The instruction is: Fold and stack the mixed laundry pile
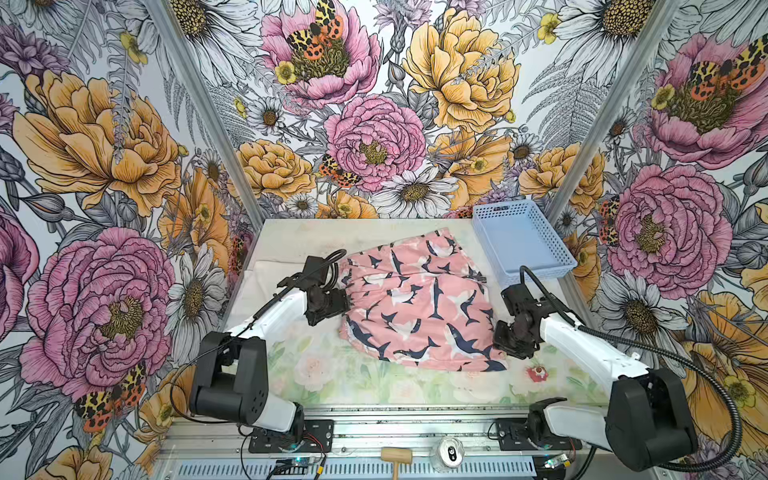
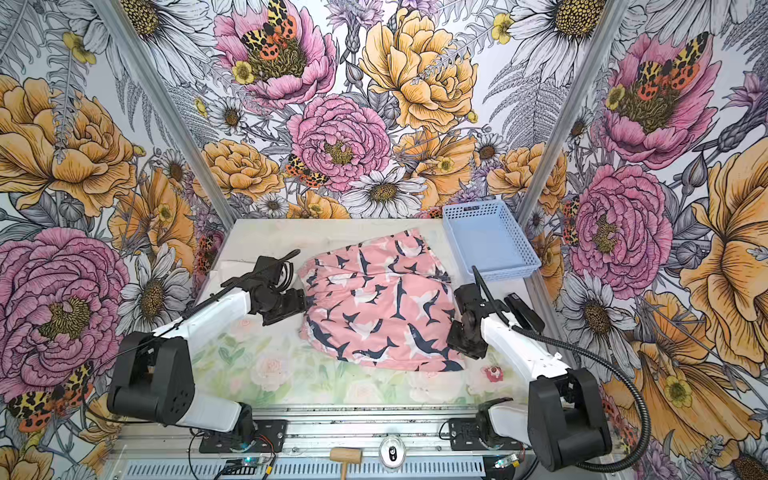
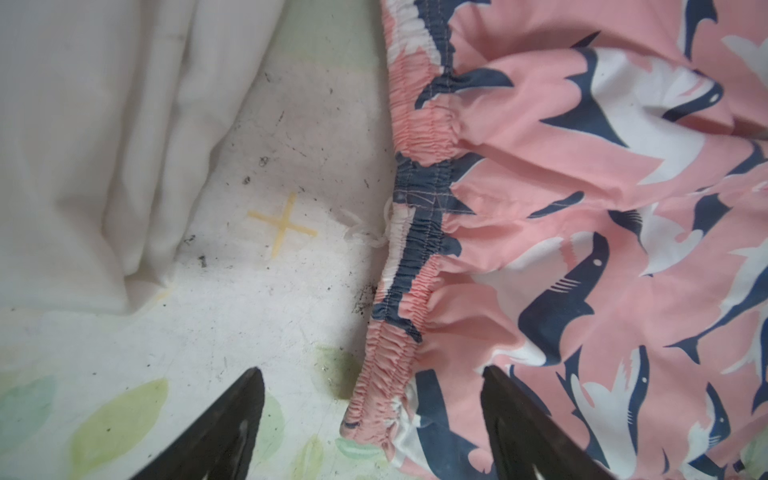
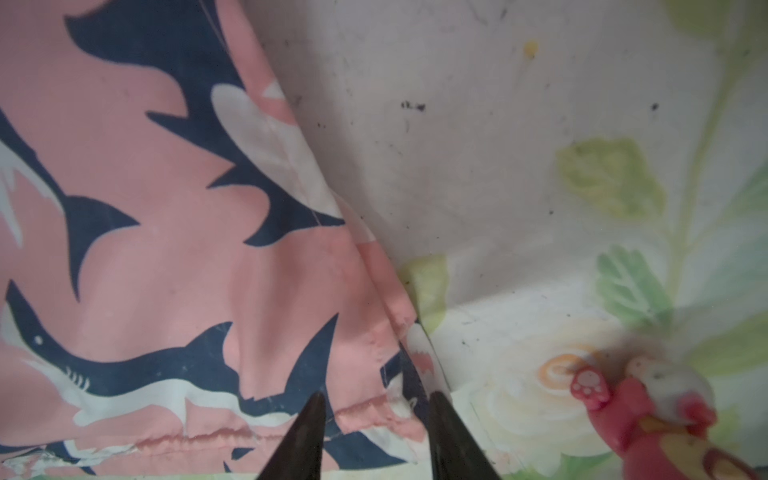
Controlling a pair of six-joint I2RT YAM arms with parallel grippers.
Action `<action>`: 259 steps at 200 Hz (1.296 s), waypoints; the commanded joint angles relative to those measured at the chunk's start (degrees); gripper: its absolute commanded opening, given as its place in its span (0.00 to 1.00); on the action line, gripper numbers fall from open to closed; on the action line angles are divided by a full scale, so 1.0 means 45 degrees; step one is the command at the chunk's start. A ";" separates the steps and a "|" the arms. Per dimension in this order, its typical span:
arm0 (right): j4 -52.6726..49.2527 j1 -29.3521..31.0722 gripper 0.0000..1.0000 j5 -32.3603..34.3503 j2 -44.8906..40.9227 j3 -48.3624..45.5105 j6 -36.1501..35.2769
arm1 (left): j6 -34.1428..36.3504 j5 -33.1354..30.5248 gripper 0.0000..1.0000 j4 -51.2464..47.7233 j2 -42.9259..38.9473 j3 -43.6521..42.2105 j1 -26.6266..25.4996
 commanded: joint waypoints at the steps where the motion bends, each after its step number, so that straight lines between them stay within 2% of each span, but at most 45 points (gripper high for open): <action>1: -0.0063 -0.0082 0.41 0.0070 -0.0203 -0.0383 0.0506 | -0.0052 0.0255 0.83 0.0092 -0.0323 -0.0056 -0.0026; 32: -0.0010 -0.0093 0.41 0.0528 -0.0064 -0.0593 0.0357 | -0.0065 0.0206 0.83 0.0033 -0.0392 -0.0129 -0.0025; 68: 0.0758 -0.0086 0.36 0.0024 0.0022 -0.0886 0.0530 | -0.0066 0.0187 0.83 0.0046 -0.0488 -0.0211 -0.0007; 76: 0.0824 -0.0073 0.32 -0.0046 0.0025 -0.0910 0.0576 | -0.0067 0.0181 0.83 0.0040 -0.0542 -0.0230 -0.0012; 94: 0.0826 -0.0085 0.12 -0.0095 -0.0007 -0.0920 0.0572 | -0.0062 0.0183 0.83 0.0032 -0.0625 -0.0317 0.0029; 116: 0.0765 -0.0082 0.00 -0.0231 -0.0189 -0.0914 0.0559 | -0.0028 0.0186 0.83 0.0022 -0.0713 -0.0393 0.0073; 146: -0.0173 -0.0083 0.00 -0.0172 -0.0919 -0.0161 0.0573 | 0.0067 0.0184 0.83 -0.0177 -0.0894 -0.0407 0.0053; 176: -0.2127 -0.0263 0.00 0.0517 -0.1832 0.2003 0.0310 | 0.0204 0.0164 0.83 -0.0359 -0.1048 -0.0537 0.0034; 198: -0.2885 -0.0943 0.00 0.0688 -0.1848 0.3376 -0.0077 | 0.0399 0.0086 0.80 -0.0330 -0.1095 -0.0746 -0.0254; 219: -0.2857 -0.1604 0.00 0.0620 -0.1477 0.4200 -0.0378 | 0.0319 -0.0184 0.72 -0.0191 -0.1109 -0.1055 -0.0922; 238: -0.2559 -0.1948 0.00 0.0376 -0.0862 0.4808 -0.0633 | -0.0067 0.0187 0.62 0.0442 -0.1182 -0.1638 -0.1565; 259: -0.2284 -0.2018 0.00 0.0171 -0.0263 0.5186 -0.0809 | -0.0408 0.0383 0.58 0.1257 -0.1101 -0.2097 -0.2442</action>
